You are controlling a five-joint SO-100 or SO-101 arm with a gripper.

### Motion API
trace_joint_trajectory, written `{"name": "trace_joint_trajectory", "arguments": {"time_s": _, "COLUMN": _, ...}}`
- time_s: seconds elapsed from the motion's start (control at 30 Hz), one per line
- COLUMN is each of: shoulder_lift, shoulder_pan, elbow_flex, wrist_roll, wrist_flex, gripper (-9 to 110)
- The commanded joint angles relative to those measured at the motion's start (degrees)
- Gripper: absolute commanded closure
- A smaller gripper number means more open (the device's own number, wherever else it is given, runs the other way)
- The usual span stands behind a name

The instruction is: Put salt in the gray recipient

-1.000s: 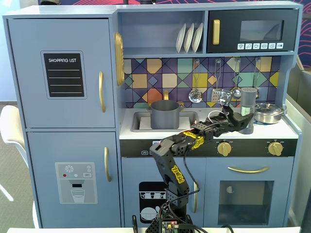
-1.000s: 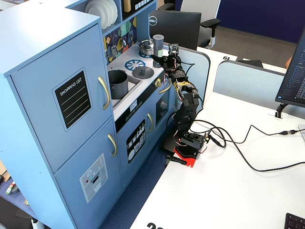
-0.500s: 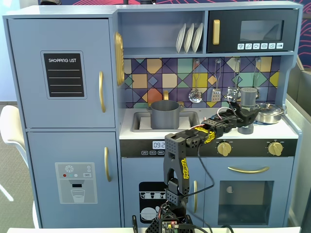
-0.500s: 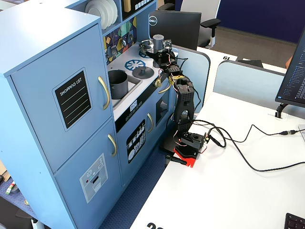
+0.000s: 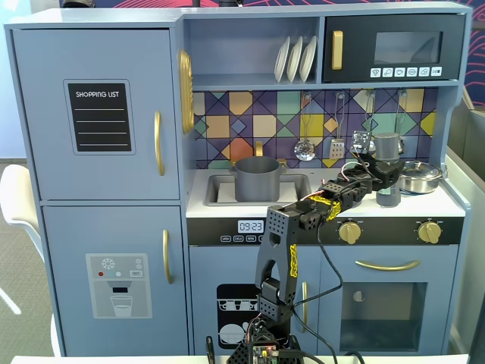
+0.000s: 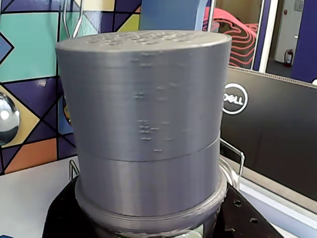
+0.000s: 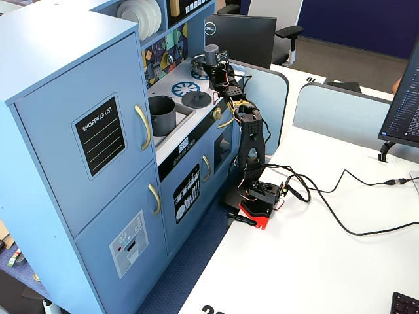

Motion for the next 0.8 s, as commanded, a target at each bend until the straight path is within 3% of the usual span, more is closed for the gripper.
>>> {"name": "trace_joint_trajectory", "arguments": {"time_s": 0.0, "shoulder_lift": 6.24, "shoulder_pan": -0.88, "elbow_flex": -4.13, "wrist_roll": 3.78, "wrist_flex": 0.97, "gripper": 101}}
{"name": "trace_joint_trajectory", "arguments": {"time_s": 0.2, "shoulder_lift": 21.97, "shoulder_pan": -5.45, "elbow_flex": -6.42, "wrist_roll": 17.93, "wrist_flex": 19.42, "gripper": 101}}
{"name": "trace_joint_trajectory", "arguments": {"time_s": 0.33, "shoulder_lift": 30.85, "shoulder_pan": -12.04, "elbow_flex": -8.79, "wrist_roll": 40.61, "wrist_flex": 31.55, "gripper": 101}}
{"name": "trace_joint_trajectory", "arguments": {"time_s": 0.5, "shoulder_lift": 35.33, "shoulder_pan": -20.65, "elbow_flex": -11.95, "wrist_roll": 76.64, "wrist_flex": 44.38, "gripper": 101}}
{"name": "trace_joint_trajectory", "arguments": {"time_s": 0.77, "shoulder_lift": 35.68, "shoulder_pan": -36.83, "elbow_flex": -10.72, "wrist_roll": 109.86, "wrist_flex": 52.21, "gripper": 101}}
